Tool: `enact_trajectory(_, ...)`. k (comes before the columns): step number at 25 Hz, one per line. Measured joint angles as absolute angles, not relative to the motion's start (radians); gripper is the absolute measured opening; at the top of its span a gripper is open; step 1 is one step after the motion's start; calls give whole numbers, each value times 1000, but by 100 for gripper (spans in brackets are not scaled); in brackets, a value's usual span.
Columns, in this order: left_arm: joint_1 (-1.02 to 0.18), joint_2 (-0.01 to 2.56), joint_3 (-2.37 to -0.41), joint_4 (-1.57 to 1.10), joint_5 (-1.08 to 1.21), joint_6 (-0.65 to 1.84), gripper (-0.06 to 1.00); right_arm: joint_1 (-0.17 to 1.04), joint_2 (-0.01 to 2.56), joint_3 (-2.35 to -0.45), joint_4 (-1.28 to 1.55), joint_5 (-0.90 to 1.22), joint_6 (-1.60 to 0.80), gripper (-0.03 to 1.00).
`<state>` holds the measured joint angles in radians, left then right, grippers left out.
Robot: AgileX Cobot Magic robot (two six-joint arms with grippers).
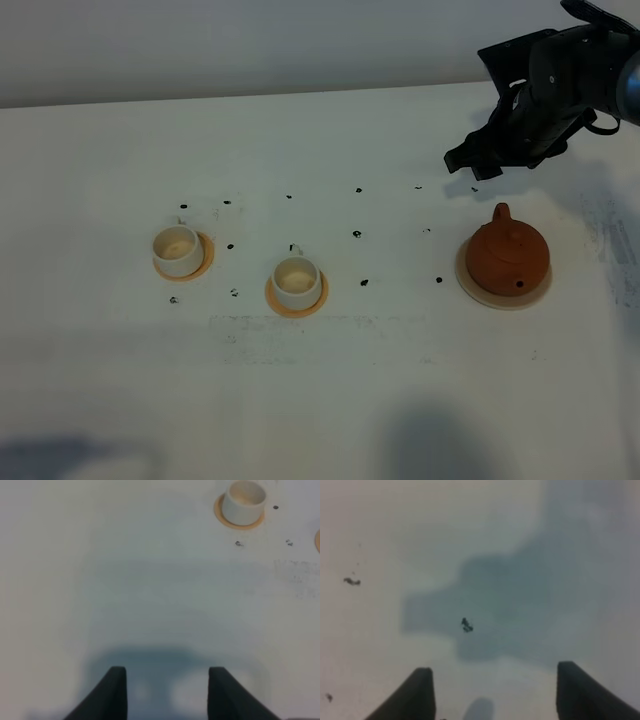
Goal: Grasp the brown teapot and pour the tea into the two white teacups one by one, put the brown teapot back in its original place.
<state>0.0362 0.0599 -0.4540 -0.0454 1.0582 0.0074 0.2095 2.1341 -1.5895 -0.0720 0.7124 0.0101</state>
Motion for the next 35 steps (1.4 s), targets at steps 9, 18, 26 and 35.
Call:
enact_trajectory(9, 36, 60, -454, -45, 1058, 7, 38, 209, 2112, -1588, -73, 781, 10, 53)
enact_trajectory(18, 36, 60, -454, -45, 1058, 7, 38, 213, 2095, -1581, -71, 819, -6, 53)
enact_trajectory(26, 36, 60, -454, -45, 1058, 7, 38, 225, 2094, -1507, -63, 760, -11, 53)
enact_trajectory(35, 36, 60, -454, -45, 1058, 7, 38, 221, 2094, -1500, -84, 740, -14, 53)
